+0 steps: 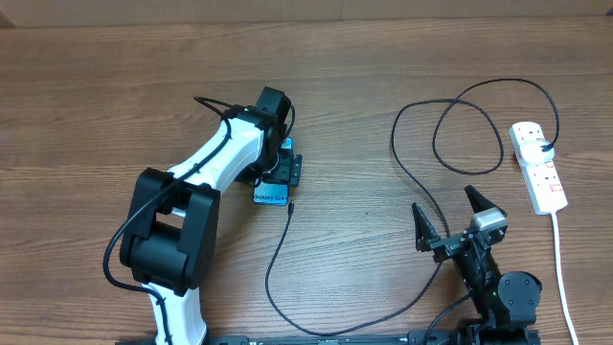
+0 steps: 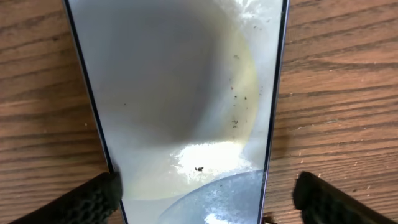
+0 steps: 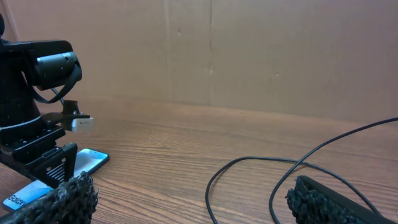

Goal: Plug charger to phone and switch on socket

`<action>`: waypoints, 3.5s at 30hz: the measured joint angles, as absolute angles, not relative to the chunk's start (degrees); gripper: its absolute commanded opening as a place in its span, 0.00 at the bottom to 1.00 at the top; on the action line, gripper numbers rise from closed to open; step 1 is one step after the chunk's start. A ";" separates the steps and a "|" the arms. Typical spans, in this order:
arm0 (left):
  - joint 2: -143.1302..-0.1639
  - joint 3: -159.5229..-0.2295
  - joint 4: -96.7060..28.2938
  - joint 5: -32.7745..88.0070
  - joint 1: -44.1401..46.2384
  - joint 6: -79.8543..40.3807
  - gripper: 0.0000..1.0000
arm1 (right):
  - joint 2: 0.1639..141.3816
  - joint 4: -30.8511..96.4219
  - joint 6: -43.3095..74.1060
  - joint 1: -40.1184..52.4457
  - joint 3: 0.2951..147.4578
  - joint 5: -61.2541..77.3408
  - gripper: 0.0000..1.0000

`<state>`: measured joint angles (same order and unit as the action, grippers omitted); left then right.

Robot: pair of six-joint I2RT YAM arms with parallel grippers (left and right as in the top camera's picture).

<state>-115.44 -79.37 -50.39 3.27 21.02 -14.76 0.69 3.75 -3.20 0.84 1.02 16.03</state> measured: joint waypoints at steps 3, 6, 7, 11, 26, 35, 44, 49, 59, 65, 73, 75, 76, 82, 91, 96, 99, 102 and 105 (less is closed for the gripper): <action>-115.44 -79.37 -50.65 3.27 21.02 -14.76 0.85 | 0.69 3.73 -3.22 0.84 1.02 16.05 1.00; -115.44 -79.37 -50.85 2.90 21.02 -14.76 0.86 | 0.69 3.75 -3.20 0.84 1.02 16.03 1.00; -115.44 -79.37 -50.83 2.70 21.02 -14.76 0.87 | 0.69 3.75 -3.20 0.84 1.02 16.05 1.00; -115.44 -79.37 -50.83 1.78 21.02 -14.76 0.87 | 0.69 3.75 -3.20 0.84 1.02 16.03 1.00; -115.44 -78.08 -47.90 -0.84 21.02 -15.90 0.80 | 0.69 3.75 -3.18 0.84 1.02 16.05 1.00; -115.44 -78.02 -47.83 -0.89 21.02 -16.34 0.83 | 0.69 3.73 -3.18 0.84 1.02 16.05 1.00; -115.44 -77.71 -47.55 -1.10 21.02 -16.36 0.91 | 0.69 3.75 -3.18 0.84 1.02 16.05 1.00; -115.70 -77.10 -47.51 -1.10 21.02 -16.36 0.93 | 0.69 3.75 -3.20 0.84 1.02 16.05 1.00; -115.70 -77.06 -45.01 -1.32 21.02 -16.38 1.00 | 0.69 3.70 -3.20 0.84 1.02 16.05 1.00; -115.74 -76.99 -41.76 -1.52 21.02 -16.38 1.00 | 0.69 3.77 -3.20 0.84 1.02 16.03 1.00; -115.74 -76.95 -43.13 -1.74 21.02 -16.67 0.86 | 0.69 3.75 -3.20 0.84 1.02 16.03 1.00; -115.74 -76.95 -44.21 -1.76 21.02 -17.58 0.80 | 0.69 3.73 -3.20 0.84 1.02 16.03 1.00; -115.74 -76.95 -44.66 -1.74 21.02 -17.91 0.76 | 0.69 3.73 -3.20 0.84 1.02 16.03 1.00; -115.74 -77.25 -47.83 -1.74 21.02 -21.02 0.70 | 0.69 3.73 -3.18 0.84 1.02 16.03 1.00; -115.74 -77.28 -54.54 -0.30 21.02 -26.85 1.00 | 0.69 3.70 -3.22 0.84 1.02 16.05 1.00; -115.74 -77.25 -51.99 -0.25 21.02 -26.87 1.00 | 0.69 3.73 -3.20 0.84 1.02 16.03 1.00; -115.74 -77.25 -51.79 -0.27 21.02 -26.87 1.00 | 0.69 3.75 -3.20 0.84 1.02 16.05 1.00; -115.74 -77.25 -52.56 -0.40 21.02 -26.87 1.00 | 0.69 3.73 -3.22 0.84 1.02 16.05 1.00; -115.74 -77.25 -53.17 -0.40 21.02 -26.76 1.00 | 0.69 3.73 -3.20 0.84 1.02 16.05 1.00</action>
